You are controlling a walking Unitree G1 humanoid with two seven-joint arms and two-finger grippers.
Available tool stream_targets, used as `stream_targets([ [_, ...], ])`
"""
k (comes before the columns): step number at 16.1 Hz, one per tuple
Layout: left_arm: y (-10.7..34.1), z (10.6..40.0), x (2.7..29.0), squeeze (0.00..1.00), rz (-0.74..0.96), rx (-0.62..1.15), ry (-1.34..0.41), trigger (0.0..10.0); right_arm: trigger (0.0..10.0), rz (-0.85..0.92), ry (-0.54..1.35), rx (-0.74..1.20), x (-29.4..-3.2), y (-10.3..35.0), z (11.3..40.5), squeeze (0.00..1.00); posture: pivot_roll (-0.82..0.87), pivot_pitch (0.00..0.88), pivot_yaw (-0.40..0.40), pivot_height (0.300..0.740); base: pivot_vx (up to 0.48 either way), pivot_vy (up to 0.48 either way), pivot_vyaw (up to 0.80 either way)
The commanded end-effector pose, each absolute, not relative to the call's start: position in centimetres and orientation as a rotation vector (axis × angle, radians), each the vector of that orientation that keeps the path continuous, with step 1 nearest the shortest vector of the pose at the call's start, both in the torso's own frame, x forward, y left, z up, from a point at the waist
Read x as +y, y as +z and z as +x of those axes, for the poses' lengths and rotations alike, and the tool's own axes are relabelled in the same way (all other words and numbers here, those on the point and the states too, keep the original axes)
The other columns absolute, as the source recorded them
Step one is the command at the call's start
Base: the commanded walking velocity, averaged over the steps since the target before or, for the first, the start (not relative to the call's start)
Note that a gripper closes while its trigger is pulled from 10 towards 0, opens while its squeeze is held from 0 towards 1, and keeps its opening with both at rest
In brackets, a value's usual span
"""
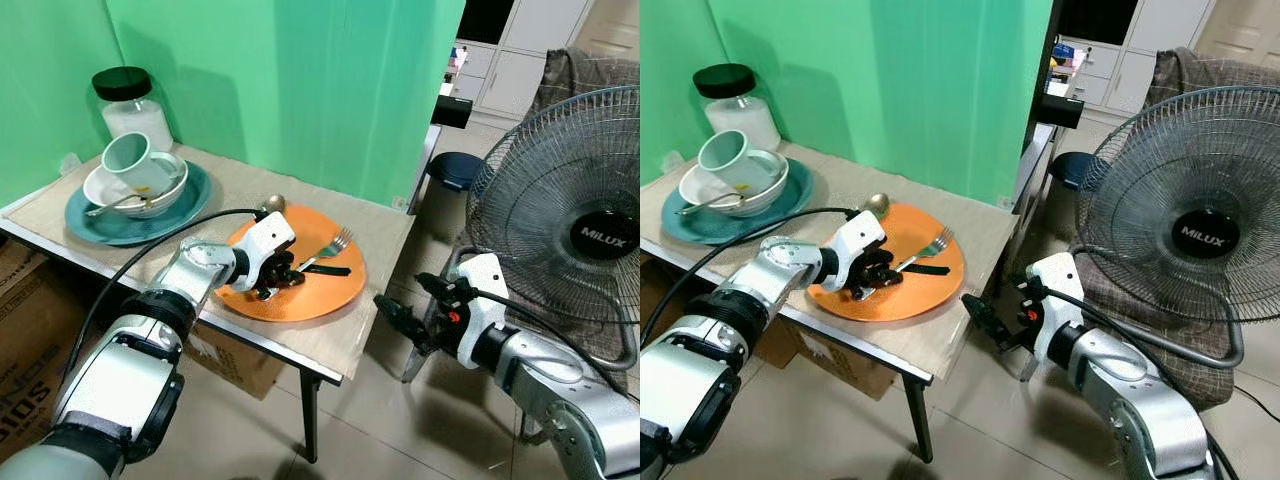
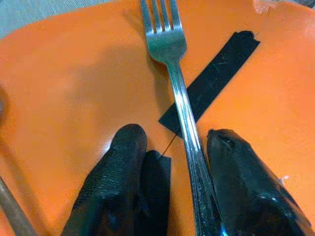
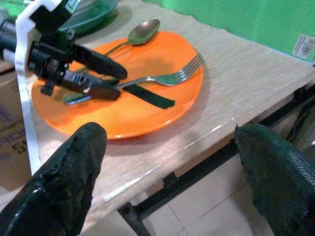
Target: Setting the table
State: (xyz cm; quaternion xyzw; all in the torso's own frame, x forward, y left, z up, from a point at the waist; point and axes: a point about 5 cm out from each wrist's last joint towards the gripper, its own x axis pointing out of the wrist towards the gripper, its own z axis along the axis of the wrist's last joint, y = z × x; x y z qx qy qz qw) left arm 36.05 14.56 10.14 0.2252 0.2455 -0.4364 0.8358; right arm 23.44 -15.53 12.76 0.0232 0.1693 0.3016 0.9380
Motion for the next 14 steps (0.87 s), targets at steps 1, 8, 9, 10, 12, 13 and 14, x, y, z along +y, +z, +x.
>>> stream_targets([
  [1, 9.39, 35.81, 15.24, 0.0, 0.516, 0.577, -0.901, 0.0, 10.0, 0.014, 0.636, 0.309, -15.51, 13.42, 23.64, 0.0, 0.05, 0.0, -0.017, 0.74, 0.0, 0.0, 0.0],
  [8, 9.84, 36.06, 15.27, 0.0, 0.495, 0.547, -0.9, 0.0, 10.0, -0.022, 0.658, 0.29, -15.56, 13.41, 23.88, 0.0, 0.06, 0.0, -0.023, 0.74, 0.0, 0.0, 0.0],
  [9, 9.9, 36.09, 15.28, 0.0, 0.493, 0.544, -0.901, 0.0, 10.0, -0.024, 0.66, 0.288, -15.57, 13.41, 23.91, 0.0, 0.06, 0.0, -0.021, 0.74, 0.0, 0.0, 0.0],
  [10, 9.95, 36.11, 15.24, 0.0, 0.488, 0.542, -0.902, 0.0, 10.0, -0.025, 0.661, 0.286, -15.62, 13.4, 23.96, 0.0, 0.06, 0.0, -0.022, 0.74, 0.0, 0.0, 0.0],
  [12, 9.99, 36.09, 15.28, 0.0, 0.488, 0.54, -0.909, 0.0, 10.0, -0.029, 0.659, 0.283, -15.66, 13.41, 24.01, 0.0, 0.06, 0.0, -0.024, 0.74, 0.0, 0.0, 0.0],
  [13, 10.01, 36.1, 15.29, 0.0, 0.487, 0.539, -0.91, 0.0, 10.0, -0.031, 0.658, 0.281, -15.69, 13.41, 24.08, 0.0, 0.06, 0.0, -0.025, 0.74, 0.0, 0.0, 0.0],
  [14, 10.03, 36.1, 15.33, 0.0, 0.484, 0.536, -0.91, 0.0, 10.0, -0.031, 0.659, 0.279, -15.69, 13.42, 24.16, 0.0, 0.06, 0.0, -0.027, 0.74, 0.0, 0.0, 0.0],
])
